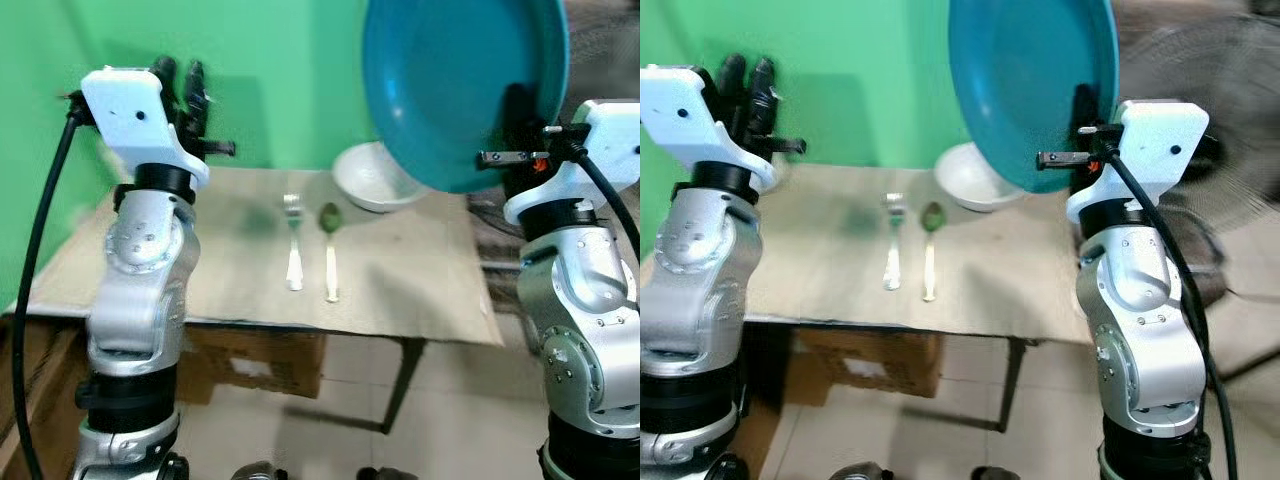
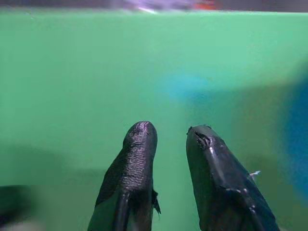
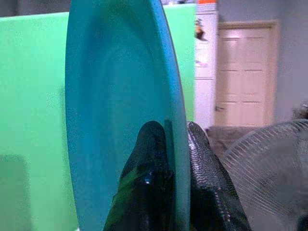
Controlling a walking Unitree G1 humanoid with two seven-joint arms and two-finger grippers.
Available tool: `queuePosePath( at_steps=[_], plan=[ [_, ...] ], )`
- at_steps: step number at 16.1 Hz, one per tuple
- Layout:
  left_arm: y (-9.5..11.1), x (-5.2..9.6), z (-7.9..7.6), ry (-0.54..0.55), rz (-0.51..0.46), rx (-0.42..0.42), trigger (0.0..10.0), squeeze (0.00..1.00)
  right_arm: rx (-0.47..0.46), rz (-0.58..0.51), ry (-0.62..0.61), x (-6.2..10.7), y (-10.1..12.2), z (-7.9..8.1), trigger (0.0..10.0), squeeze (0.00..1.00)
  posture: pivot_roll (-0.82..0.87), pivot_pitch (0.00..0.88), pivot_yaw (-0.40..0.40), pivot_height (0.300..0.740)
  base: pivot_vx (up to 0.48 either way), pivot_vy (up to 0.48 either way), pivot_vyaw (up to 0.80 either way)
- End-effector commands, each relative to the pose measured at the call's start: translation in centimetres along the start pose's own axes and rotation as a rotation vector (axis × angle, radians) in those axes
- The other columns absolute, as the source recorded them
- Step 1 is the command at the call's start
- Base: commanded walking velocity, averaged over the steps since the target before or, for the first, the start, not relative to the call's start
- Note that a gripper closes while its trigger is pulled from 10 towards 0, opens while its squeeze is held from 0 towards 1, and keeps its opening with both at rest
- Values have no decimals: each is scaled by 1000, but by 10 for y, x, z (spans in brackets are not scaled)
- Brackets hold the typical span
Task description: Setting the table
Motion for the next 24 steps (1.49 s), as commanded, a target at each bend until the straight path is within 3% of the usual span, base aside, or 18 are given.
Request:
queuePosePath(
  at_steps=[1, 4, 7, 10, 12, 15, 16, 18, 19, 21, 24],
  plan=[
    [1, 5, -13, -105, 4, 8, 10000, 0, -20, -52, 17, -2, 13, 5, 10000, 0, 68, 0, 13, 740, 0, 0, -800],
    [0, 5, -12, -89, -2, 4, 10000, 0, -32, -47, 26, -3, 10, 7, 10000, 0, 82, 0, 1, 740, 0, 0, -800],
    [7, 7, -15, -140, -22, 99, 10000, 0, -36, -47, 55, -5, 8, 14, 10000, 0, 90, 0, -13, 740, 0, 0, -800],
    [3, 12, -17, -149, -6, 121, 10000, 0, -34, -46, 57, -5, 8, 13, 10000, 0, 82, 0, -3, 740, 0, 0, -800],
    [-2, 13, -6, -70, 9, 20, 10000, 0, -10, -40, 40, -1, 6, 9, 10000, 0, 77, 0, 11, 740, 0, 0, -800],
    [17, 4, 13, 88, -108, 39, 10000, 0, -21, -37, -1, 3, 5, 2, 10000, 0, 82, 0, 21, 740, 0, 0, -800],
    [18, 2, 18, 129, -99, 10, 10000, 0, -27, -29, -9, 5, 4, 1, 10000, 0, 82, 0, 21, 740, 0, 0, -800],
    [19, 2, 15, 100, -99, -6, 10000, 0, -28, -22, -21, 6, 3, -1, 10000, 0, 85, 0, 17, 740, 0, 0, -800],
    [20, 6, 1, -7, -107, -15, 10000, 0, -51, -10, -45, 8, 0, -4, 10000, 0, 86, 0, 14, 740, 0, 0, -800],
    [10, 12, -9, -120, -44, -77, 10000, 0, -17, -34, -68, 8, 6, -8, 10000, 0, 81, 0, 19, 740, 0, 0, -800],
    [8, 6, -7, -125, -4, -235, 10000, 0, 12, -66, -68, 8, 12, -10, 10000, 0, 79, 0, 26, 740, 0, 0, -800]
  ],
)
Point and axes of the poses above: a point about 5 cm out from each wrist's last joint towards the gripper, its own x axis pointing back from the gripper into the wrist, its own y axis along the axis of the wrist's last joint, z = x × y, the point moved 5 cm from there along -x, pointing out of the wrist towards the gripper, and after that the axes turned 9 degrees about -x, right-handed, at the moved point
